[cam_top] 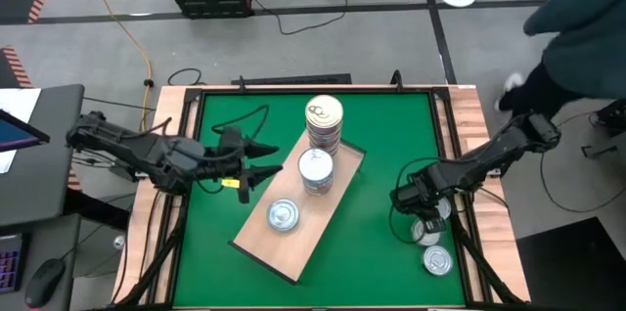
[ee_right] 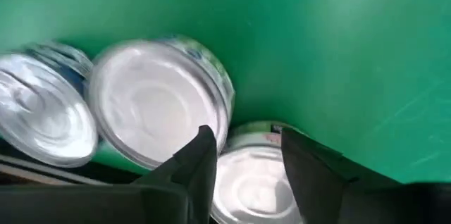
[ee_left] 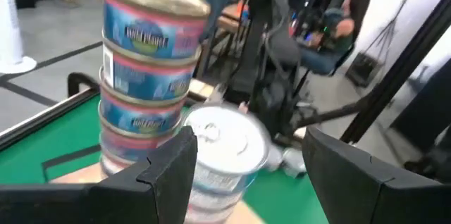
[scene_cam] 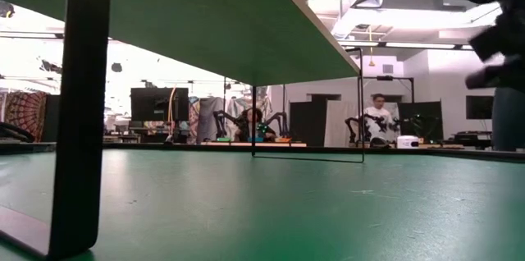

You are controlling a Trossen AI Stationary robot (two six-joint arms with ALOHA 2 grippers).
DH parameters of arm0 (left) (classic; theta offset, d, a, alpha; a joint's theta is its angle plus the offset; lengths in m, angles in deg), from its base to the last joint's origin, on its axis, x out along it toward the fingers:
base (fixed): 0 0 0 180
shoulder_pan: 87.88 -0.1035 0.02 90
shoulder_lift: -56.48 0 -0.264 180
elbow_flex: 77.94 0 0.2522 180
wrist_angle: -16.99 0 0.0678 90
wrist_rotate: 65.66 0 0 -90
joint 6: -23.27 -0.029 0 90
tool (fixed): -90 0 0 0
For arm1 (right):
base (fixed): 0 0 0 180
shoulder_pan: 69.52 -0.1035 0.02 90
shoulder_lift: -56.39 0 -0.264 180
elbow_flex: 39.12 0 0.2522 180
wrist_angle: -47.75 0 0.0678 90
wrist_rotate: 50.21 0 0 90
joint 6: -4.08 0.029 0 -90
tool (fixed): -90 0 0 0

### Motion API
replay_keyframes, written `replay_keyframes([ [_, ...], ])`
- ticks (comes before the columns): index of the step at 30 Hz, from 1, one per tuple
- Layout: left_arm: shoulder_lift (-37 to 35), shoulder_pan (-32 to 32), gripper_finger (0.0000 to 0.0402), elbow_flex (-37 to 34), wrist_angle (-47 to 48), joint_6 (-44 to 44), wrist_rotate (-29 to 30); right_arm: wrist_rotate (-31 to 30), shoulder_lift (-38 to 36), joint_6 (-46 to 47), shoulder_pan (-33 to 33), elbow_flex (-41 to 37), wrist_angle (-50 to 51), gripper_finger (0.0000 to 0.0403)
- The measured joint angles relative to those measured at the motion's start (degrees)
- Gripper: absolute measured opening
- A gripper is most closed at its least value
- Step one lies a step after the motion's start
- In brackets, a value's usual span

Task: Stack canned seafood by type on shelf
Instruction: Stack the green white tuna can on top of other the green tuna can on the shelf

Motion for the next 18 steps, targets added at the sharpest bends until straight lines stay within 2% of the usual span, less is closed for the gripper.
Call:
replay_keyframes([
  [7, -0.2, 0.6, 0.0244, 3.3, 0.3, 2.1, -0.4, 0.4, 0.0, 2.6, -2.0, -5.0, -4.3, 0.0159],
  [18, -0.2, 0.5, 0.0244, 5.6, -0.2, 4.5, -0.4, -0.5, 2.0, 10.4, -1.9, -5.5, -11.3, 0.0101],
])
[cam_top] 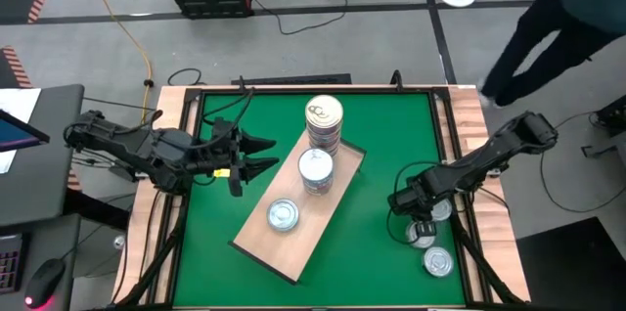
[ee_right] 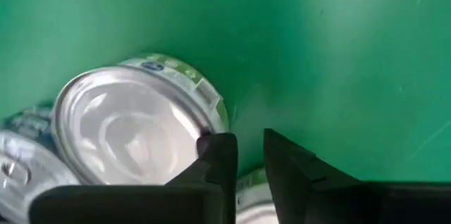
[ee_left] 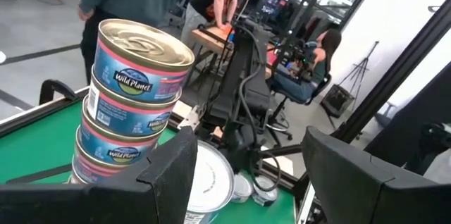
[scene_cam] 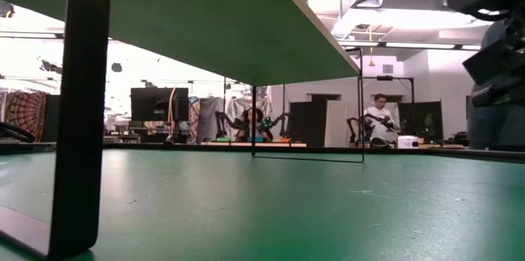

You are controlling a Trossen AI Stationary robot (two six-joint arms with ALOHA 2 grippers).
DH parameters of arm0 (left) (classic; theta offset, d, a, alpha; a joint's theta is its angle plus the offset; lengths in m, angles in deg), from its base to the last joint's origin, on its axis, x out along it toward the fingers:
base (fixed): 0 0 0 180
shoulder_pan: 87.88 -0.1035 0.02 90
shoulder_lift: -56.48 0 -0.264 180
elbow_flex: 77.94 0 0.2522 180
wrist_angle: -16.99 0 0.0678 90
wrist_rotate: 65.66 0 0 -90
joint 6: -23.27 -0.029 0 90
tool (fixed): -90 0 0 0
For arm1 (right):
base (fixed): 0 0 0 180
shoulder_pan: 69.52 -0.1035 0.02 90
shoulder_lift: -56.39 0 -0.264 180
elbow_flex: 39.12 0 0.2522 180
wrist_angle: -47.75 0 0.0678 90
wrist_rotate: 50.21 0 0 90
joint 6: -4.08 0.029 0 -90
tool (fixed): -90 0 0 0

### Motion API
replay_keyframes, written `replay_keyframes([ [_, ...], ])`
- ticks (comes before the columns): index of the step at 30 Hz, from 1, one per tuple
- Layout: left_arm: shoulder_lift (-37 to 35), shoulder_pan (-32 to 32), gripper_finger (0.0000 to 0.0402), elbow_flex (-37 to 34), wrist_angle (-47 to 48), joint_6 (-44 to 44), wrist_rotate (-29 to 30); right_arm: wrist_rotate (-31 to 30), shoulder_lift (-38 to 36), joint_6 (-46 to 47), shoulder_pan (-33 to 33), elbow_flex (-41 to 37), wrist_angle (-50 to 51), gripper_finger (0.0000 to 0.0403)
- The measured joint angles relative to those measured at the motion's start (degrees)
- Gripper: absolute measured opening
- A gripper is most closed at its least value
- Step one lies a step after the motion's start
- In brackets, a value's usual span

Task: Stack canned seafood by type on shelf
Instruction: Stack the green white tuna can on top of other the green tuna can on the shelf

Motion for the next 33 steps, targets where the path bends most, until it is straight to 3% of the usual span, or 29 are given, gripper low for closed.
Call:
replay_keyframes([
  [9, 0.0, 0.0, 0.0244, 0.0, 0.2, 0.0, -0.1, -1.3, 8.4, 6.1, 4.8, 0.2, -5.7, 0.0058],
  [14, 0.0, 0.0, 0.0244, 0.0, 0.7, 0.0, -2.6, 1.7, 5.8, 5.6, 7.2, 0.8, -4.1, 0.0046],
  [21, 0.0, 0.0, 0.0244, 0.0, 3.2, 0.0, -3.5, 6.5, -3.3, 0.0, 0.5, 1.8, -6.1, 0.0046],
  [33, 0.0, 0.0, 0.0244, 0.0, 4.9, -0.8, -3.5, 3.3, 3.1, 0.5, -2.9, 2.1, -4.3, 0.0058],
])
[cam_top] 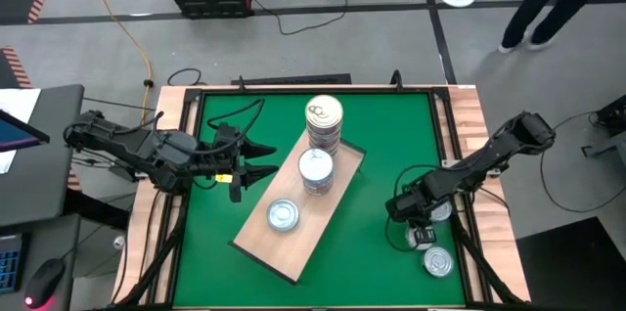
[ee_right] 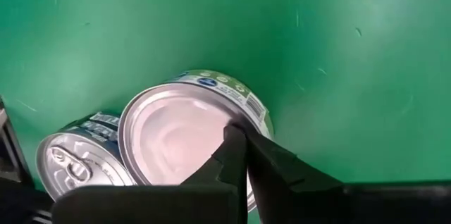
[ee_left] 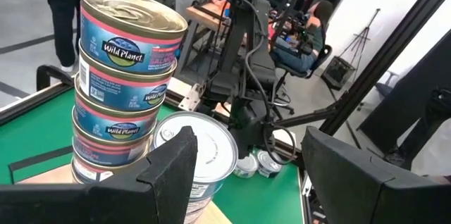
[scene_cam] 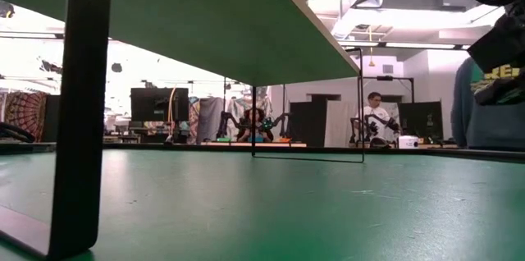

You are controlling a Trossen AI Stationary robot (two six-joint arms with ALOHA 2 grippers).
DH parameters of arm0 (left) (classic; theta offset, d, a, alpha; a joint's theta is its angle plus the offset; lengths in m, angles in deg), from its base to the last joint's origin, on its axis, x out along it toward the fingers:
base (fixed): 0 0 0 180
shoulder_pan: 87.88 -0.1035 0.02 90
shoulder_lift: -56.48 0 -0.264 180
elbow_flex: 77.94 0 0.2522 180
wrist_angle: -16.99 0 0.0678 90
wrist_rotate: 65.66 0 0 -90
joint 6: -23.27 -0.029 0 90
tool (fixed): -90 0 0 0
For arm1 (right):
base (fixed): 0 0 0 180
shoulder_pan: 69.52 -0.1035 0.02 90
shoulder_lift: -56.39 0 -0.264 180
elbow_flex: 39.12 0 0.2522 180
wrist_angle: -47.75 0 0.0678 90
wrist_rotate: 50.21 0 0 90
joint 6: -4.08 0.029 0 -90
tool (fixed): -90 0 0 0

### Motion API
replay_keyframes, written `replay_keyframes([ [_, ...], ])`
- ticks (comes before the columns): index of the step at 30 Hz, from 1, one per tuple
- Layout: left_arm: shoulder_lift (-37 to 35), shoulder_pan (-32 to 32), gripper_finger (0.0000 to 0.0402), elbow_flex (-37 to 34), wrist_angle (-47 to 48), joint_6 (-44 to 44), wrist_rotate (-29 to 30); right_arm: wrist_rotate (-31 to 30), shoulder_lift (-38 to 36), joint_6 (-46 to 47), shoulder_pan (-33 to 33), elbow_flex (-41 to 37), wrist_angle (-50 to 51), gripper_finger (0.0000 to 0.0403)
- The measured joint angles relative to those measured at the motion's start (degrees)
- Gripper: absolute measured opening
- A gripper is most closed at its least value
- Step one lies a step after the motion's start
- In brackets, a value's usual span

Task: Stack canned seafood by type on shelf
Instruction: Stack the green white tuna can on top of other the green tuna can on the shelf

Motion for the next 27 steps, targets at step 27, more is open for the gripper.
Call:
replay_keyframes([
  [27, 0.0, 0.0, 0.0244, 0.0, 0.7, 0.4, -0.8, 0.5, -1.7, -0.4, 25.2, 1.0, 2.3, 0.0028],
])
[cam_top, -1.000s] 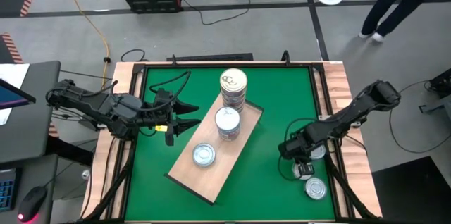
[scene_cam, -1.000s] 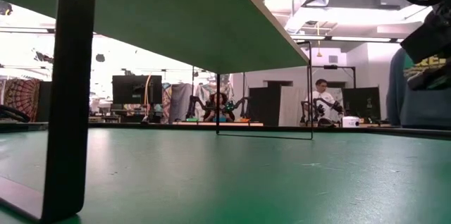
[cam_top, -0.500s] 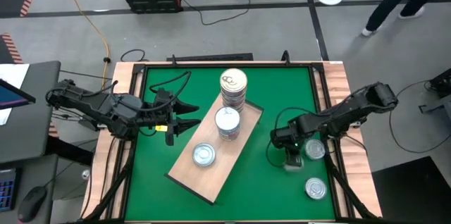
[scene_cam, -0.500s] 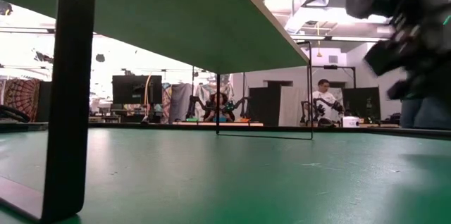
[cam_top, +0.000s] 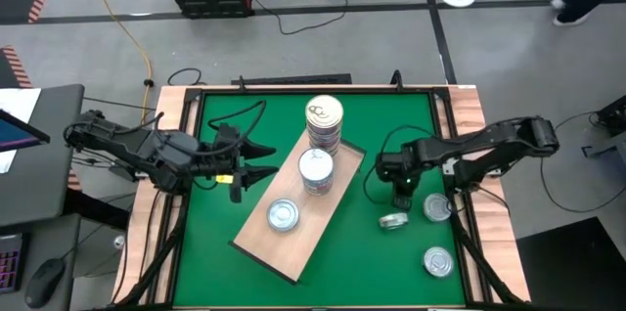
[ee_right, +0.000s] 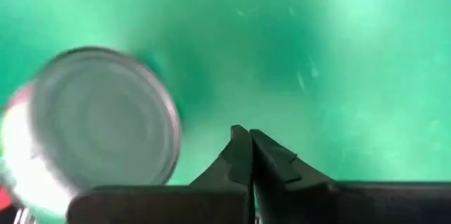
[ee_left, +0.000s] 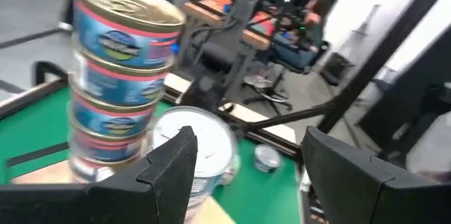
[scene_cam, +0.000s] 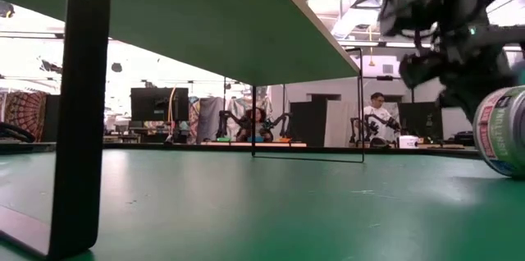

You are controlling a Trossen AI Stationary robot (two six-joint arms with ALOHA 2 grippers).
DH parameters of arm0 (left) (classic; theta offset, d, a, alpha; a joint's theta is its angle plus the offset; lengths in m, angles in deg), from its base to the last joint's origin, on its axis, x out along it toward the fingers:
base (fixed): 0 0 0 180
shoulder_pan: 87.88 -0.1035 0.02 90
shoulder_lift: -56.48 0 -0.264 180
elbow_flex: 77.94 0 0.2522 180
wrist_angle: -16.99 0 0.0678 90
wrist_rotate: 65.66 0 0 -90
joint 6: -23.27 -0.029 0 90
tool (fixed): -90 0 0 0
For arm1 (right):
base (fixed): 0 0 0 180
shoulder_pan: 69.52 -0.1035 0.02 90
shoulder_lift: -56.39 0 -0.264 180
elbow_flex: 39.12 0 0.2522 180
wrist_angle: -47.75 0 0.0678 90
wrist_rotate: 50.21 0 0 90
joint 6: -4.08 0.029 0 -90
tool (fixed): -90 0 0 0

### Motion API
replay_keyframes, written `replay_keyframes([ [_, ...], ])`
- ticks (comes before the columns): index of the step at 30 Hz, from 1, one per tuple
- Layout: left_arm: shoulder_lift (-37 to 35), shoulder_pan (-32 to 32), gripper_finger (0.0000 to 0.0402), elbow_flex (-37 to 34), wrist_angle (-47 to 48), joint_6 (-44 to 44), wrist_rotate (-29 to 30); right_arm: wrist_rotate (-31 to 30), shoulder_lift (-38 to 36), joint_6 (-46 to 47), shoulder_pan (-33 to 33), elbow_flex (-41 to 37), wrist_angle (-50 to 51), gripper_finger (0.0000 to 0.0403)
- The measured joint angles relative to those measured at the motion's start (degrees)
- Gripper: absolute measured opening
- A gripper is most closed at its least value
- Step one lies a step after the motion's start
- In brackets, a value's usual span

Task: Stack canned seafood by type on shelf
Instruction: Stack the green white tuna can on top of other the green tuna can on the shelf

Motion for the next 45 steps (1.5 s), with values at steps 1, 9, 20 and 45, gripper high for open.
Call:
replay_keyframes([
  [1, 0.0, 0.0, 0.0244, 0.0, 0.5, 0.0, 1.1, 0.2, -1.2, -0.8, -0.1, 0.8, 1.1, 0.0031],
  [9, 0.0, -0.2, 0.0244, 0.0, 3.8, -0.7, 9.1, 5.6, -7.8, -3.2, -8.3, 7.5, 4.8, 0.0124],
  [20, 0.0, -3.4, 0.0244, 0.0, 8.1, 1.5, 9.8, -15.2, -4.4, 0.9, -24.7, 12.3, 4.9, 0.0303],
  [45, 0.0, -4.5, 0.0244, 0.0, 10.0, 3.2, 0.5, -24.1, 3.9, -2.9, -34.6, 9.8, -0.4, 0.0237],
])
